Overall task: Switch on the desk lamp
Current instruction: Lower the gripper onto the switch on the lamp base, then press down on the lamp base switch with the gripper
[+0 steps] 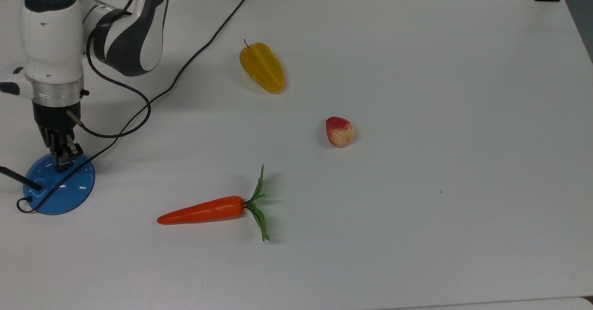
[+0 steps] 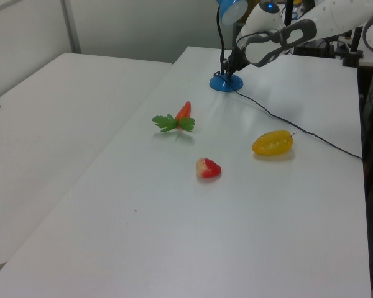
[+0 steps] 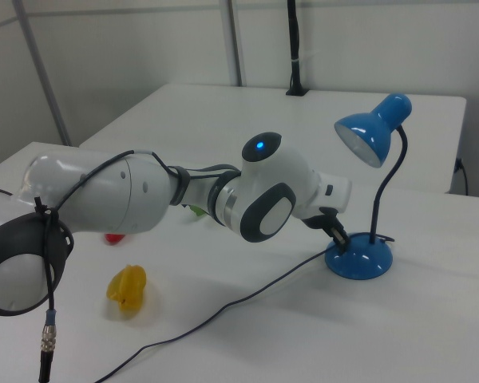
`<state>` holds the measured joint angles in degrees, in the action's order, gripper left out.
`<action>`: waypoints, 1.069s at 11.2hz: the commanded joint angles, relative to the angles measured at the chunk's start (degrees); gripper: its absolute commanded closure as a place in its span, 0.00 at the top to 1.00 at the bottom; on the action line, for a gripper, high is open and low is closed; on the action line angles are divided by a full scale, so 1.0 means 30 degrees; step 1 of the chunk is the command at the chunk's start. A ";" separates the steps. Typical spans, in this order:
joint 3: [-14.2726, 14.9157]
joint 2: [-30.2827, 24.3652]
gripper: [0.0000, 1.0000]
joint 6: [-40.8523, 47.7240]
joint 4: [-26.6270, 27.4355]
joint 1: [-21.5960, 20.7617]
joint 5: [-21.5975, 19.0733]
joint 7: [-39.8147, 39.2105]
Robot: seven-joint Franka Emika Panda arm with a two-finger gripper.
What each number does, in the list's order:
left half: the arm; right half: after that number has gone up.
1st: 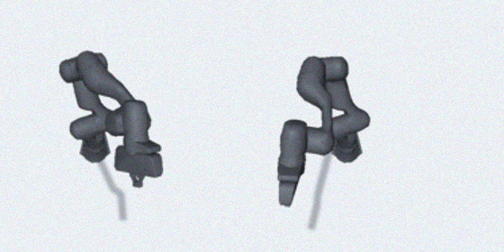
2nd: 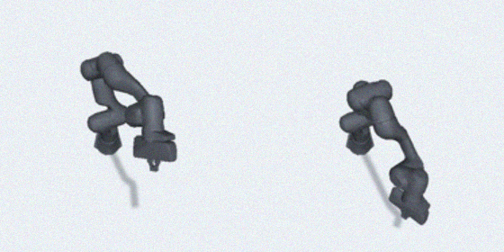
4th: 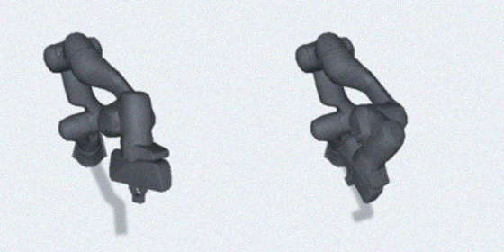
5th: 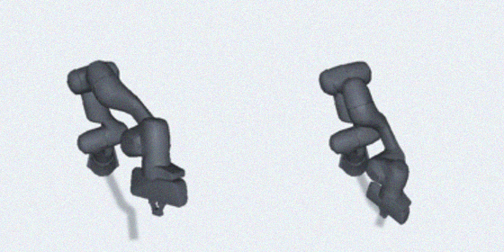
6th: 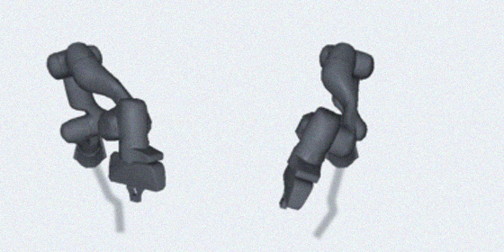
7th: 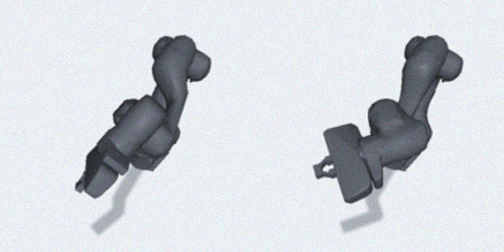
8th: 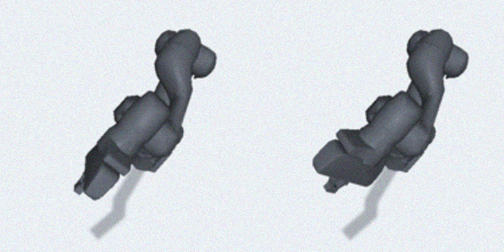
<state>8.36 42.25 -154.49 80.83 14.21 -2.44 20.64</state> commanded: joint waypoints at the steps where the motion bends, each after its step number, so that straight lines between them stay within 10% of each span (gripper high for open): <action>1: 0.0025 -0.0811 0.00 0.0723 0.0859 -0.0109 -0.0036 -0.0552; 12: 0.0025 -0.1369 0.00 0.0754 0.1621 -0.0021 -0.0299 -0.0874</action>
<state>8.36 39.79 -153.53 83.67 14.22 -2.44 19.52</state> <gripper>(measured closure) 0.991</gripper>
